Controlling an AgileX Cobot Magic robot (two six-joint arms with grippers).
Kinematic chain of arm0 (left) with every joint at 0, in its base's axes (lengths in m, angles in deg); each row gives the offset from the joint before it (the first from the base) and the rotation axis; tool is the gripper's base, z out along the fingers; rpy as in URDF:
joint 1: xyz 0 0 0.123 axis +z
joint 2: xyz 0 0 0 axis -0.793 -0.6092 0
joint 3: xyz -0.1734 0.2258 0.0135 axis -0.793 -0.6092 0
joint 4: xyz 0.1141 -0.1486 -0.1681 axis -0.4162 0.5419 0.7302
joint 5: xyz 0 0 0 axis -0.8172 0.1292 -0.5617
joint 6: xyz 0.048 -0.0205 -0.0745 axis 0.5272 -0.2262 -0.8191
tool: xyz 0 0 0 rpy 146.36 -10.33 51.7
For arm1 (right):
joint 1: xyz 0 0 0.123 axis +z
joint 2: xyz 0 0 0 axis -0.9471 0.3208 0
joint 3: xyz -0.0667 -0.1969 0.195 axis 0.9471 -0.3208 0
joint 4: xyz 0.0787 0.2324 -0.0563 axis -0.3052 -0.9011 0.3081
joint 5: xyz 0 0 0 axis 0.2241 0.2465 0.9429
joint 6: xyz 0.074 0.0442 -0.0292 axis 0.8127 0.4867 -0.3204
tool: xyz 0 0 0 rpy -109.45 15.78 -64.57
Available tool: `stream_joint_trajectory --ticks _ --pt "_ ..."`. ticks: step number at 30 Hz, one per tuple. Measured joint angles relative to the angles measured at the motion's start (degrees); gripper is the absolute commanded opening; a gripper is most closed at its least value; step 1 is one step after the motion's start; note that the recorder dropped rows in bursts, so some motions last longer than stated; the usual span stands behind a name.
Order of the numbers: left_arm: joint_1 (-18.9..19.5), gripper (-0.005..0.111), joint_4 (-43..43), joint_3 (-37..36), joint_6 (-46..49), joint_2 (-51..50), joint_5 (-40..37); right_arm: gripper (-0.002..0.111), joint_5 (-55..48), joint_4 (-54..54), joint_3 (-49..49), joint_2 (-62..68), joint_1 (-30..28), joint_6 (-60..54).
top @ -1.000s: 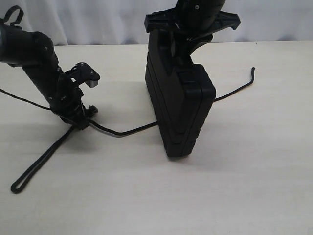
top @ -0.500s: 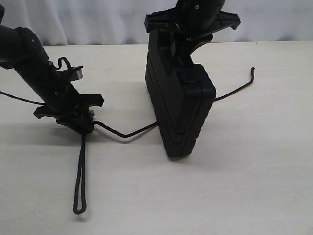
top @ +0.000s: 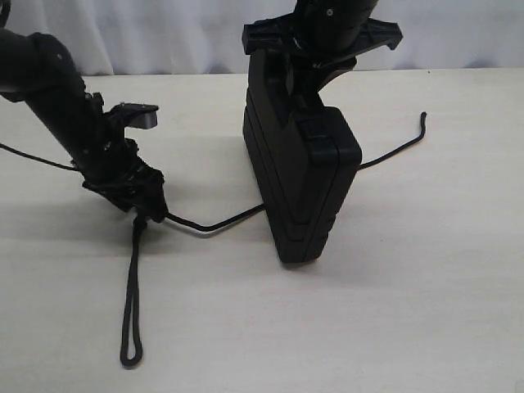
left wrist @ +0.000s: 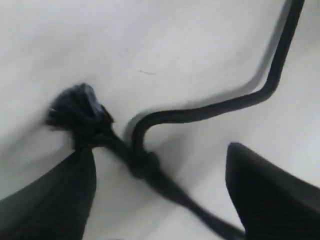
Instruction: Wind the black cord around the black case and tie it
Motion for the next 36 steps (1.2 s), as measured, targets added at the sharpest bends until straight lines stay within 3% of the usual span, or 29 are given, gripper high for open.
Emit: stream_joint_trajectory --ticks 4,7,10,14,24,30,36 --pt "0.0 0.067 -14.44 2.87 11.18 1.11 -2.22 0.004 0.0 0.0 0.0 0.0 0.0 -0.3" --pt "-0.23 0.067 -14.84 2.87 27.66 1.11 -3.79 0.004 0.0 0.0 0.0 0.0 0.0 -0.83" --pt "-2.79 0.057 -15.37 2.87 49.33 1.11 -4.44 0.004 0.0 0.0 0.0 0.0 0.0 -1.26" --pt "-5.18 0.049 -16.69 2.87 61.32 1.11 -3.58 0.004 0.0 0.0 0.0 0.0 0.0 -1.35" --pt "-10.0 0.05 -29.47 0.1 65.62 1.11 1.19 0.004 0.0 0.0 0.0 0.0 0.0 -1.9" --pt "-11.48 0.05 -30.65 -3.22 65.95 1.11 10.15 0.004 0.0 0.0 0.0 0.0 0.0 -1.9" --pt "-11.61 0.043 -29.17 -3.55 66.15 1.11 10.23 0.004 0.0 0.0 0.0 0.0 0.0 -1.94"
